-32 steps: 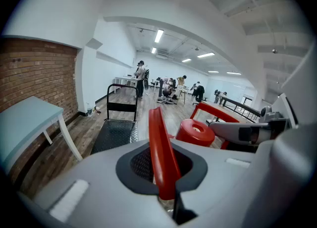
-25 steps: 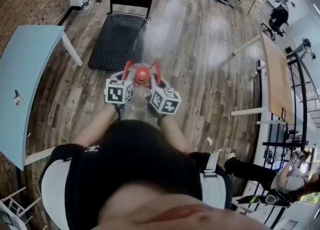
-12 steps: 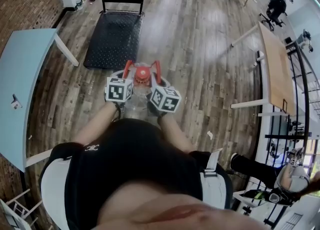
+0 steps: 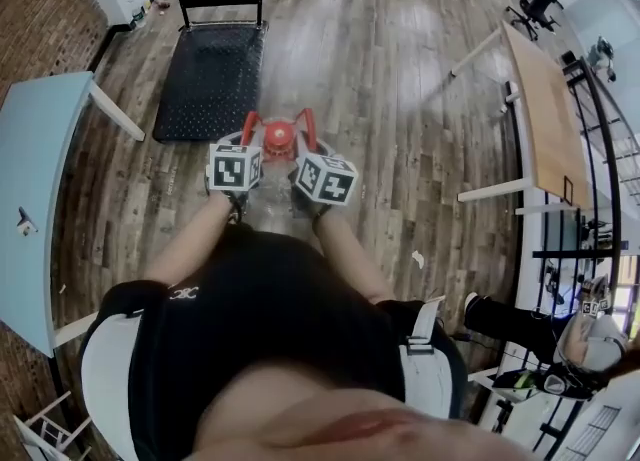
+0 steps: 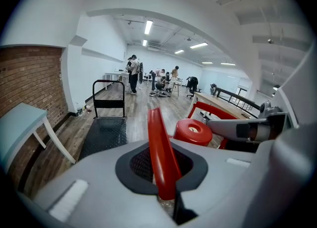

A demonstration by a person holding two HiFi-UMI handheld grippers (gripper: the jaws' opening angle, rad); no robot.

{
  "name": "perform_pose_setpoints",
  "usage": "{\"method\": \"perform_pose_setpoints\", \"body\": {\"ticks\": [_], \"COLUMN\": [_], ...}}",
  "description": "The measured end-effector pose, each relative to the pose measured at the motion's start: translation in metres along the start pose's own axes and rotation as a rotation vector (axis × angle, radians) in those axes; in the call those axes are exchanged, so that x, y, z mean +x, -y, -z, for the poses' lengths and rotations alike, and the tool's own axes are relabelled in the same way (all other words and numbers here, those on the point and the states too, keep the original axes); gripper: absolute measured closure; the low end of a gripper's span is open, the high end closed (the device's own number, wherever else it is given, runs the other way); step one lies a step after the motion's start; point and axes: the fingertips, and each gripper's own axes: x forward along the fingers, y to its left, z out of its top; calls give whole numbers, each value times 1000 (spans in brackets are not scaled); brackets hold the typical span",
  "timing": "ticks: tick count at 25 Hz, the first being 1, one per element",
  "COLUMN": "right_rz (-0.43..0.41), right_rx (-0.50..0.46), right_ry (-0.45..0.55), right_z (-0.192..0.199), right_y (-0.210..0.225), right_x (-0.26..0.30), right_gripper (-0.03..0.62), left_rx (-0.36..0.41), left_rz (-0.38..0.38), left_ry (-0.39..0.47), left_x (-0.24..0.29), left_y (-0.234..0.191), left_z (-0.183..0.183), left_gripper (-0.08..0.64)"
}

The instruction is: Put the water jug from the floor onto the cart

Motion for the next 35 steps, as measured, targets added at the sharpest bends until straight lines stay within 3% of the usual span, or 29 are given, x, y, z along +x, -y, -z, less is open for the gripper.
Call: {"method": "perform_pose_setpoints", "body": {"ticks": [8,20,35], "right_rz": [46,106,138], "right_rx": [15,50,56], "right_ry": [24,-21,3], "right_z": [-31,-52,-143], "right_y": [28,78,118], "right_x": [17,83,190], "right_gripper": [578,578,578], "left_rx": [16,26,71], "left_rz": [31,87,137], "left_ry": [11,-30,-22], "left_x": [33,117,222], "left_y": [7,-1,-31], "left_z": [-31,-62,-165], "left_gripper": [546,545,540]}}
